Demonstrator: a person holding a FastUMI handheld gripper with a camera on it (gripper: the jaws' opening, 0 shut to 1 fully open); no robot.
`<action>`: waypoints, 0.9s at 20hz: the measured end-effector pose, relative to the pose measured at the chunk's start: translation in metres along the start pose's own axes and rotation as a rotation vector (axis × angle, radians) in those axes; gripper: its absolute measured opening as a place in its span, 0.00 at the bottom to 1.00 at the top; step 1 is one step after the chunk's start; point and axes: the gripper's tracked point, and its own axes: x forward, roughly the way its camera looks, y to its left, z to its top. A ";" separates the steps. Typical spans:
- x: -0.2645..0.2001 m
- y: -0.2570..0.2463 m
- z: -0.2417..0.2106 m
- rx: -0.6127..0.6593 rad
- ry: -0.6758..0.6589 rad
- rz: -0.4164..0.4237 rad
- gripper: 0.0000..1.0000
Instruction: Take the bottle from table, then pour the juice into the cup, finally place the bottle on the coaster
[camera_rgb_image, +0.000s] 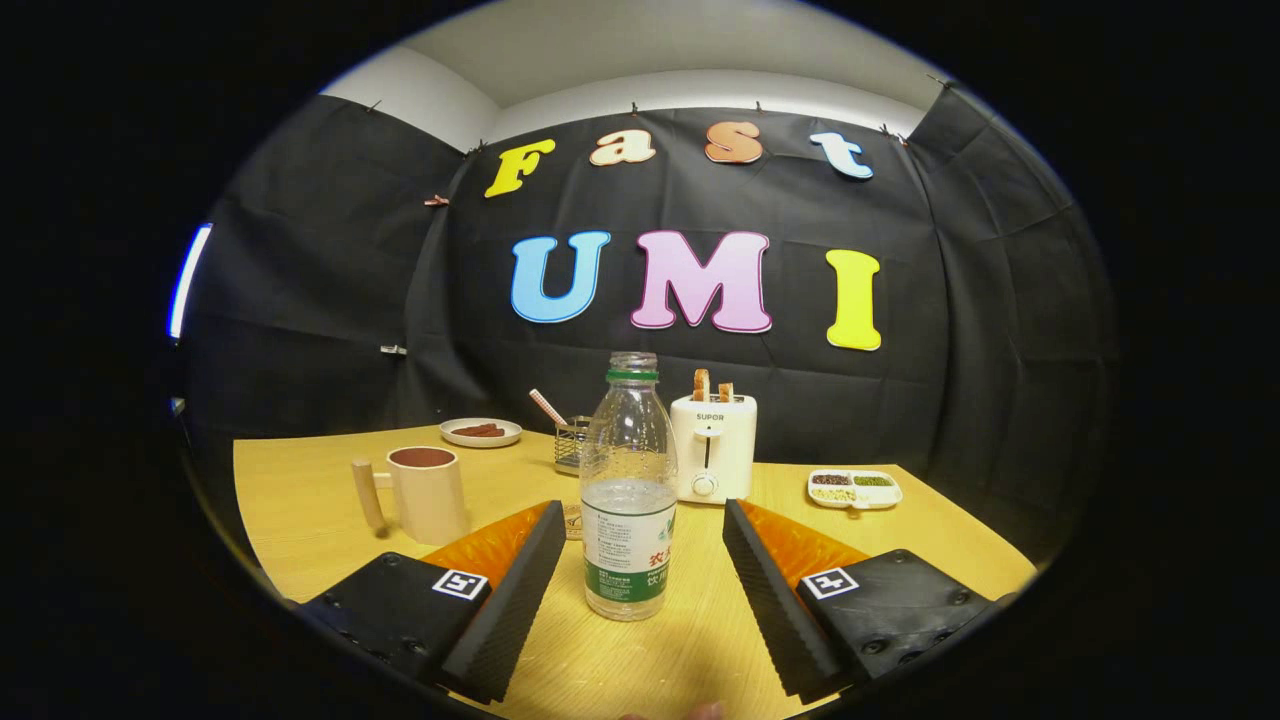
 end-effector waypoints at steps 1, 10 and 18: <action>0.005 0.000 -0.003 0.004 0.002 -0.005 0.98; 0.042 0.009 -0.017 0.031 0.021 -0.014 0.98; 0.059 0.011 -0.027 -0.006 0.028 -0.047 0.81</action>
